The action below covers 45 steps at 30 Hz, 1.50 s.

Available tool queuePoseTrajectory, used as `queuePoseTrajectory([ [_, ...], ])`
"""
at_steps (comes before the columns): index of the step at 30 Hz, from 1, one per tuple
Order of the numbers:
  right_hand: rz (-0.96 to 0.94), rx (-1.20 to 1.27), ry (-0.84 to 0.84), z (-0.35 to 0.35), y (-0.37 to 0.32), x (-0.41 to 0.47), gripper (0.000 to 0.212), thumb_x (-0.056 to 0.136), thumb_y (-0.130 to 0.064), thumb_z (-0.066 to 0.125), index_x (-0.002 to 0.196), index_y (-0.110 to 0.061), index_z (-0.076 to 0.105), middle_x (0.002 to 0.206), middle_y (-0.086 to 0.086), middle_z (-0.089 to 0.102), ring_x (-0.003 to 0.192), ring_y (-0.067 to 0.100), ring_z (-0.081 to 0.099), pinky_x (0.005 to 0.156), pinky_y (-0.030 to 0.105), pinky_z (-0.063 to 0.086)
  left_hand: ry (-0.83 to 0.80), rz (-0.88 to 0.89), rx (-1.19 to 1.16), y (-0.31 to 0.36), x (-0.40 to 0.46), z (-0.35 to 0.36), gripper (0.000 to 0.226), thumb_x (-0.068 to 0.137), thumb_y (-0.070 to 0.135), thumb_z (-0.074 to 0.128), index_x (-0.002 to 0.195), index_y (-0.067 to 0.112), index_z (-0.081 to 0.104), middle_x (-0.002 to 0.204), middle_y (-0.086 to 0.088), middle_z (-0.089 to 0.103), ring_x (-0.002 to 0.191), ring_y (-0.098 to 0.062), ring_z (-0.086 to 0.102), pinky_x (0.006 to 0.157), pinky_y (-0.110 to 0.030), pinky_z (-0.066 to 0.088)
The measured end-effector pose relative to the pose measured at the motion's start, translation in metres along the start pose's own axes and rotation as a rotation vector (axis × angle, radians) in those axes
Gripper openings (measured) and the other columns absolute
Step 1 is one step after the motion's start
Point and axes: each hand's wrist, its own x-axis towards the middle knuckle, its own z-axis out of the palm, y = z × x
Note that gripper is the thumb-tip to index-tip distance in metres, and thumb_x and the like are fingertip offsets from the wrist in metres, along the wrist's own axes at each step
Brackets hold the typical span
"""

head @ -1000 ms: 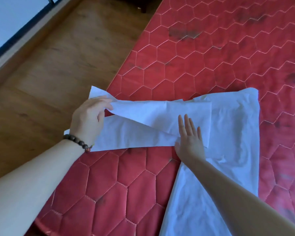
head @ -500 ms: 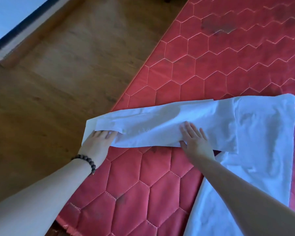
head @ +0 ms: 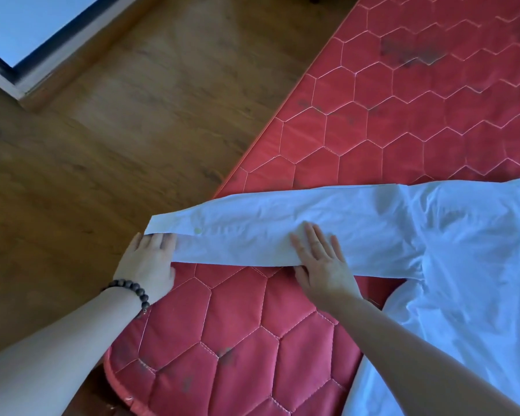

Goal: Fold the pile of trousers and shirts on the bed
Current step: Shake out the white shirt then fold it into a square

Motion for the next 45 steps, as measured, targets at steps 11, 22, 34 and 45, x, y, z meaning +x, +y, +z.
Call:
queuePoseTrajectory([
  [11, 0.396, -0.008, 0.273, -0.027, 0.071, 0.013, 0.068, 0.094, -0.05, 0.019, 0.153, -0.018, 0.018, 0.161, 0.008, 0.007, 0.149, 0.023, 0.004, 0.119, 0.049, 0.001, 0.361, 0.194, -0.322, 0.108, 0.014, -0.014, 0.049, 0.078, 0.021, 0.067, 0.123, 0.005, 0.058, 0.138, -0.019, 0.046, 0.132, -0.036, 0.042, 0.104, -0.051, 0.038],
  [22, 0.651, -0.059, 0.158, -0.011, 0.1, 0.044, 0.071, 0.096, -0.053, 0.027, 0.155, -0.019, 0.005, 0.162, 0.005, -0.003, 0.149, 0.019, -0.005, 0.117, 0.054, -0.003, 0.212, 0.149, -0.214, 0.162, 0.036, 0.017, 0.069, 0.095, 0.051, 0.023, 0.155, 0.024, 0.001, 0.162, -0.01, -0.009, 0.149, -0.028, -0.011, 0.119, -0.051, -0.005],
  [34, 0.177, -0.075, 0.117, 0.023, -0.019, 0.065, 0.066, 0.097, -0.058, 0.013, 0.154, -0.029, -0.001, 0.162, -0.003, -0.007, 0.148, 0.014, -0.012, 0.116, 0.051, -0.014, 0.267, 0.03, -0.257, 0.118, 0.034, 0.023, 0.065, 0.094, 0.048, 0.021, 0.153, 0.021, 0.023, 0.16, -0.013, 0.015, 0.149, -0.03, 0.01, 0.119, -0.054, 0.01],
  [45, 0.254, -0.035, 0.16, 0.033, -0.061, 0.068, 0.069, 0.096, -0.058, 0.014, 0.154, -0.023, -0.002, 0.161, 0.0, -0.009, 0.149, 0.017, -0.01, 0.116, 0.054, -0.01, 0.108, -0.322, -0.597, 0.038, 0.023, 0.032, 0.076, 0.092, 0.058, 0.024, 0.152, 0.012, 0.015, 0.146, -0.019, 0.042, 0.125, -0.034, 0.052, 0.091, -0.044, 0.049],
])
